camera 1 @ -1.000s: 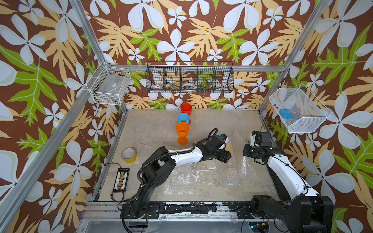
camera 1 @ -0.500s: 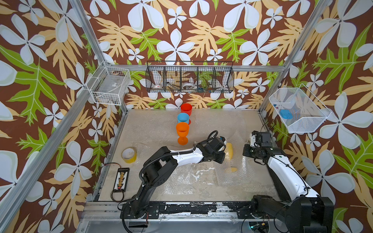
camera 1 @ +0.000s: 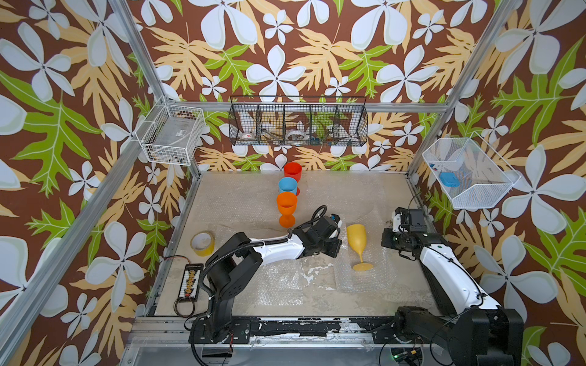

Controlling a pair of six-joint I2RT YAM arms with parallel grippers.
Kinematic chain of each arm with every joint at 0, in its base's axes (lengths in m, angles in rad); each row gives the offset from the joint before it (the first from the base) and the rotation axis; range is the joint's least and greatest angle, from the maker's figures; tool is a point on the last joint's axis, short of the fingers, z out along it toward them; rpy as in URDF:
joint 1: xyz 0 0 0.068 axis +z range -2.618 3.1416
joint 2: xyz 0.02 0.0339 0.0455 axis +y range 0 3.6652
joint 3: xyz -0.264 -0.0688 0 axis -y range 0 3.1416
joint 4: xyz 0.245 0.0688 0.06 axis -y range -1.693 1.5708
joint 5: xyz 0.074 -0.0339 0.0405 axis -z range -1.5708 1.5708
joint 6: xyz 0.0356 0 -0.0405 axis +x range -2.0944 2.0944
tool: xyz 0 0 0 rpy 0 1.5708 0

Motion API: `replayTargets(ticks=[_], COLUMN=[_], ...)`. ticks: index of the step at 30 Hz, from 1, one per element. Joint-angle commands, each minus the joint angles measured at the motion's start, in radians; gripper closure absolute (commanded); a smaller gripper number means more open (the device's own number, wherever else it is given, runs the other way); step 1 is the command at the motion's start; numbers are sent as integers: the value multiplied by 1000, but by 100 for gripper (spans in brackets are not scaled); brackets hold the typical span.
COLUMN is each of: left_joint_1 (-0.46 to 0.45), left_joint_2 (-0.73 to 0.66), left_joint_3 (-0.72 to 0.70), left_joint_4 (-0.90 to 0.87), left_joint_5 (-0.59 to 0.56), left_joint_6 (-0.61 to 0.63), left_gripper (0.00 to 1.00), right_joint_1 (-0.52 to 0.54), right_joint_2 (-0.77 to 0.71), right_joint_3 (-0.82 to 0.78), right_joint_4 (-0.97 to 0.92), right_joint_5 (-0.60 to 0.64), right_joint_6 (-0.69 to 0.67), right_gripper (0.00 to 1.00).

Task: Unpack wine glasses from bubble wrap
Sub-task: Unwrap the bubble wrap at the center of the board, then pick up the wine glass from the bubble wrap.

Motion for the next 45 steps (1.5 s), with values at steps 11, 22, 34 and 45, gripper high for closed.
replayTargets(ticks=[11, 22, 34, 45], left_joint_1=[23, 34, 99, 131], left_joint_2=[-217, -335, -351, -445], left_joint_3=[-184, -212, -299, -425], left_joint_4=[59, 52, 160, 279], left_joint_5=[-130, -154, -5, 22], left_joint_6=[8, 16, -28, -64], left_gripper=[71, 63, 62, 61], right_joint_1=[-1, 0, 119, 282], right_joint_2=[-15, -45, -49, 93], right_joint_3=[12, 86, 25, -5], right_joint_4=[0, -24, 45, 115], right_joint_5=[41, 29, -77, 17], right_joint_6=[6, -13, -36, -61], right_gripper=[65, 53, 40, 3])
